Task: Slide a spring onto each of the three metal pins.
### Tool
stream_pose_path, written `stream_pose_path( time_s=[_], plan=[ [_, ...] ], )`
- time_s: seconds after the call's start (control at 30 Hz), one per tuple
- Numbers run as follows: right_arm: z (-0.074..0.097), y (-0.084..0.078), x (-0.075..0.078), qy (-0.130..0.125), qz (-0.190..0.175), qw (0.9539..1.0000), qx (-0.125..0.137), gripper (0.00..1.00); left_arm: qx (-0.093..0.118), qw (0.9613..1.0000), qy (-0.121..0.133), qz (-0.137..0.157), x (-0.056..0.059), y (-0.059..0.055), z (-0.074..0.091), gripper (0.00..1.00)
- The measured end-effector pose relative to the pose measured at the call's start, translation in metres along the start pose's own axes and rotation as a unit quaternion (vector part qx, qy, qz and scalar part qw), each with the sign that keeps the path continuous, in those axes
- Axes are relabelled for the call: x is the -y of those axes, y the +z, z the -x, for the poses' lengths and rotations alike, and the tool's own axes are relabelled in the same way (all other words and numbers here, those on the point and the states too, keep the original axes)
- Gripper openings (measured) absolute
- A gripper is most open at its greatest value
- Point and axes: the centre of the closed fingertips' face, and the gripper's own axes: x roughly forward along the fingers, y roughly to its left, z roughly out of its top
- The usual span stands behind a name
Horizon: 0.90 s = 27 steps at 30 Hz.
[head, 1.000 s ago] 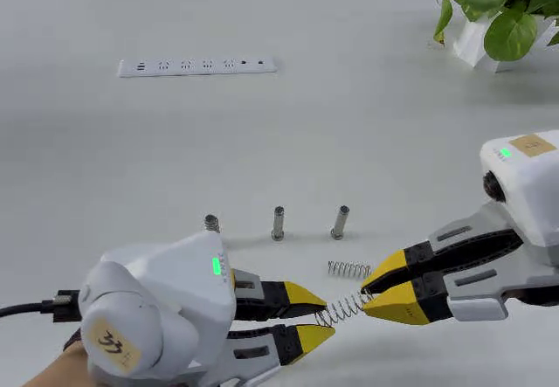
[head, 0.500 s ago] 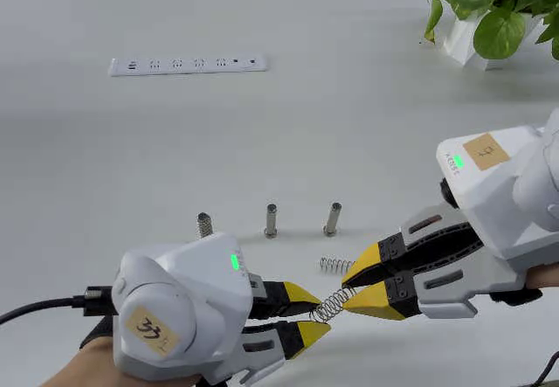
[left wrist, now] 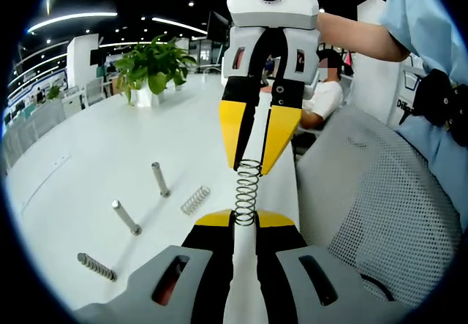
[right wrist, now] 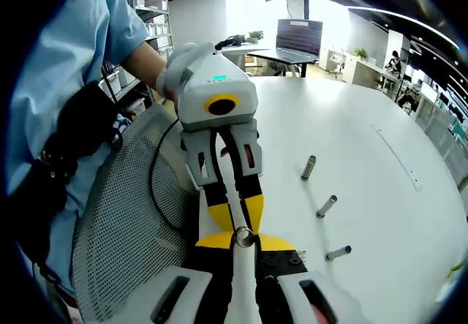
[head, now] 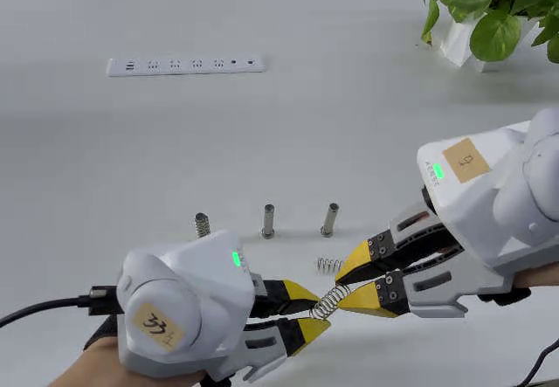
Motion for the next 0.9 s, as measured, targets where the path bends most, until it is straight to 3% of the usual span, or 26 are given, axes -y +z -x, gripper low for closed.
stream_pose_path(
  time_s=[0.4, 0.53, 0.57, 0.8, 0.9],
  plan=[
    [0.0011, 0.0011, 0.0005, -0.006, 0.032, 0.9993, -0.014, 0.08, 0.009, 1.0, 0.002, -0.001, 0.0008, 0.0022, 0.0008, 0.06],
    [0.0009, 0.0044, 0.0012, -0.008, 0.042, 0.9989, -0.02, 0.33, 0.007, 1.0, 0.005, 0.0, -0.0014, 0.0014, 0.002, 0.06],
    [0.0017, 0.002, 0.0039, -0.011, 0.058, 0.9976, -0.036, 0.36, 0.006, 1.0, 0.006, -0.002, -0.0021, 0.0014, 0.0026, 0.06],
    [-0.0006, -0.0021, 0.0035, 0.019, 0.094, 0.9924, -0.078, 0.3, 0.003, 0.9999, 0.008, -0.007, -0.0045, 0.0012, 0.0048, 0.06],
    [-0.0024, 0.0014, 0.0031, 0.03, 0.104, 0.9907, -0.083, 0.27, 0.003, 0.9999, 0.008, -0.01, -0.0046, 0.0019, 0.0056, 0.06]
  ],
)
